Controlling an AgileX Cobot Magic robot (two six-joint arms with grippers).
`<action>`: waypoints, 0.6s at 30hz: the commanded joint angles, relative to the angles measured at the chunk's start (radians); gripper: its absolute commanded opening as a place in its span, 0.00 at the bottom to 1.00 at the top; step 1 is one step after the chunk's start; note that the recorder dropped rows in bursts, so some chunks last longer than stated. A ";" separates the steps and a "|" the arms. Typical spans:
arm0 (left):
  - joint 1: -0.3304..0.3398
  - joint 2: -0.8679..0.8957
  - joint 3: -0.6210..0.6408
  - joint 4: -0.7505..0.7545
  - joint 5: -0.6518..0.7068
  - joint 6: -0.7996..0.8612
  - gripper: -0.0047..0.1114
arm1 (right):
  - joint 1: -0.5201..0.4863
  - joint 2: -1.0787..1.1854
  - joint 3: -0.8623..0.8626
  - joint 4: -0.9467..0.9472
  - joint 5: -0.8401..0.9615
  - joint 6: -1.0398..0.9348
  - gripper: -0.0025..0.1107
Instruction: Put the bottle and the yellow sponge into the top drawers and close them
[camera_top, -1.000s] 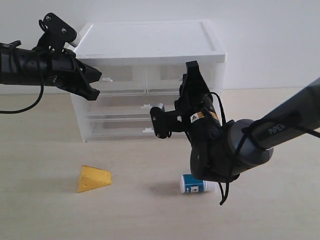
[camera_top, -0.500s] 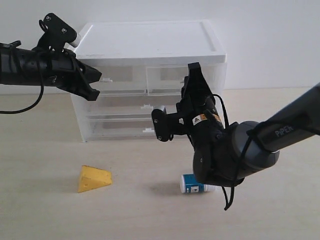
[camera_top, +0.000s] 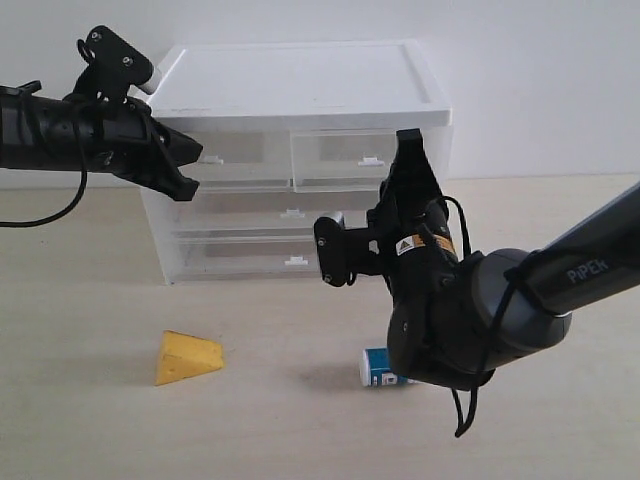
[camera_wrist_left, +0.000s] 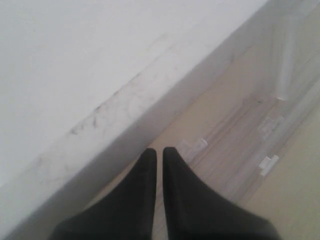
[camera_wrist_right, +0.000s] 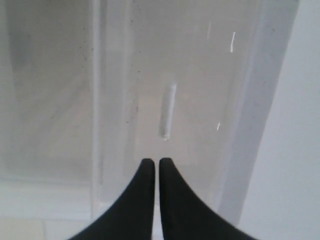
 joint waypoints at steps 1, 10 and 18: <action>0.011 0.002 -0.025 -0.045 -0.071 0.003 0.07 | 0.001 -0.013 0.005 -0.023 -0.013 -0.064 0.02; 0.011 0.002 -0.025 -0.045 -0.071 0.003 0.07 | 0.004 -0.013 0.005 -0.067 -0.013 -0.050 0.35; 0.011 0.002 -0.025 -0.045 -0.059 0.003 0.07 | -0.002 -0.013 -0.036 -0.069 -0.013 -0.048 0.34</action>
